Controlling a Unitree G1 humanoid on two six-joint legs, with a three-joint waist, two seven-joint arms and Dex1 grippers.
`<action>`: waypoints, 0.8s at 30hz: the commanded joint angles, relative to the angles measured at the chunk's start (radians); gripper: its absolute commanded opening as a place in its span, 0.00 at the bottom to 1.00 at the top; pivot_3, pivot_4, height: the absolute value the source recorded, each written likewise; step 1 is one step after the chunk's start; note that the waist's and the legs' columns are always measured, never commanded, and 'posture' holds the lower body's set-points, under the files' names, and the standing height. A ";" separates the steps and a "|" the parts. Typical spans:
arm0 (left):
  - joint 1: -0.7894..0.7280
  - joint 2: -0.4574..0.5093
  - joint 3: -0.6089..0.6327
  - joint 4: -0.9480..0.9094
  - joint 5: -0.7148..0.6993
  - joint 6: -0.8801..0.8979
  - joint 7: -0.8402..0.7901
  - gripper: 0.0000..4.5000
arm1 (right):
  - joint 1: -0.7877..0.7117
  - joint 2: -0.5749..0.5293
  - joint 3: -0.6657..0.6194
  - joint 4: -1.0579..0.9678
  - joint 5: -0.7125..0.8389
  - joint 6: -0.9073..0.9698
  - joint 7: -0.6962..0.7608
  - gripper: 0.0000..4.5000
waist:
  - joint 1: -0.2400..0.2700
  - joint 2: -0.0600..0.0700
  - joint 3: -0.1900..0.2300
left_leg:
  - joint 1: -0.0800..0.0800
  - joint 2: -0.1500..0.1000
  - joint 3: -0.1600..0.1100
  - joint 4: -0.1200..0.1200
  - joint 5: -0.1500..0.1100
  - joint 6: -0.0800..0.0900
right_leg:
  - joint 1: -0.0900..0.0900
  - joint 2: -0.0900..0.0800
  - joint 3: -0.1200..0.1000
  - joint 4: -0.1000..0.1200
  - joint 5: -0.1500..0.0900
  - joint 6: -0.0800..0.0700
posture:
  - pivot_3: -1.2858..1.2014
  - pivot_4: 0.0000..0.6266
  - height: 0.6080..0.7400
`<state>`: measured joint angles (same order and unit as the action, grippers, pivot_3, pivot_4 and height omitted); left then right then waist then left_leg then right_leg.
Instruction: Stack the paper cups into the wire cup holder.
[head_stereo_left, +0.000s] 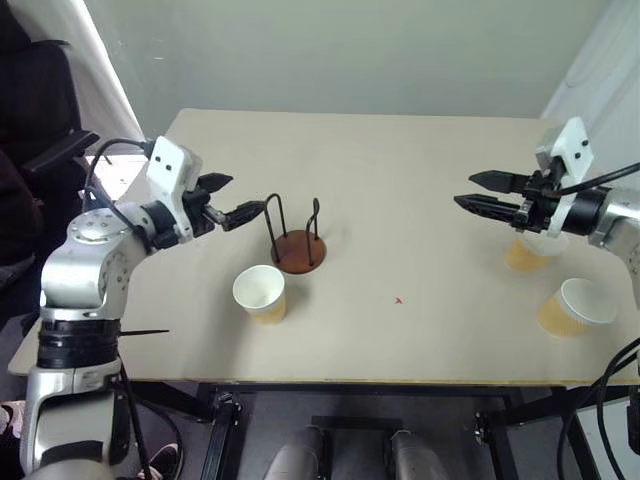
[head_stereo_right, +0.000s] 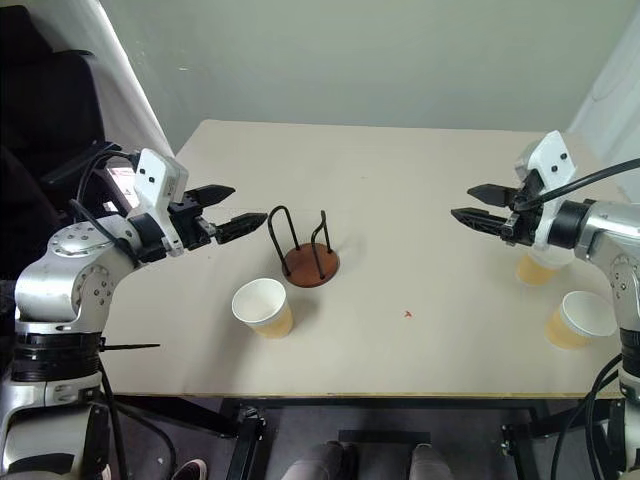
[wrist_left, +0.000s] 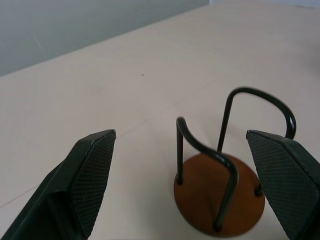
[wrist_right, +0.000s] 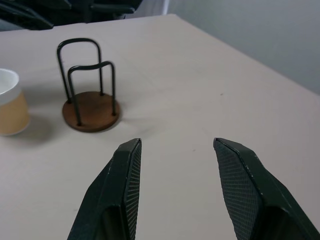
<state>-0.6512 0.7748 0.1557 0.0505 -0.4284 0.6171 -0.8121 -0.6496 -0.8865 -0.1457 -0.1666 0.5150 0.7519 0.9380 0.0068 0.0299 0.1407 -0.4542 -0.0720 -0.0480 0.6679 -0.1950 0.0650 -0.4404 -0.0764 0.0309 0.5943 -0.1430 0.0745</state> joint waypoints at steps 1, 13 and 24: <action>-0.010 0.025 0.009 -0.002 0.003 -0.005 -0.019 1.00 | -0.013 -0.014 -0.045 -0.042 0.027 0.009 -0.015 0.50 | 0.000 0.000 0.000 | 0.000 0.000 0.000 0.000 0.000 0.000 | 0.000 0.000 0.000 0.000 0.000 0.000 | 0.52 0.24 1.00; 0.025 0.013 -0.005 0.071 0.022 0.009 -0.025 1.00 | -0.030 -0.011 -0.056 -0.081 0.095 0.111 -0.066 0.50 | 0.001 0.000 0.000 | 0.000 0.000 0.000 0.000 0.000 0.000 | 0.000 0.000 0.000 0.000 0.000 0.000 | 0.52 0.24 1.00; -0.043 -0.051 -0.066 0.146 0.076 -0.027 -0.018 1.00 | -0.016 -0.007 -0.055 -0.097 0.102 0.096 -0.089 0.50 | 0.004 0.000 0.000 | 0.000 0.000 0.000 0.000 0.000 0.000 | 0.000 0.000 0.000 0.001 0.000 0.000 | 0.52 0.24 1.00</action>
<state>-0.6635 0.7202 0.0772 0.2044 -0.3585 0.6122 -0.8276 -0.6570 -0.8844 -0.1593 -0.2342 0.6053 0.8631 0.8562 0.0106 0.0298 0.1407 -0.4544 -0.0720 -0.0485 0.6678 -0.1950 0.0649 -0.4409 -0.0764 0.0305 0.5949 -0.1433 0.0744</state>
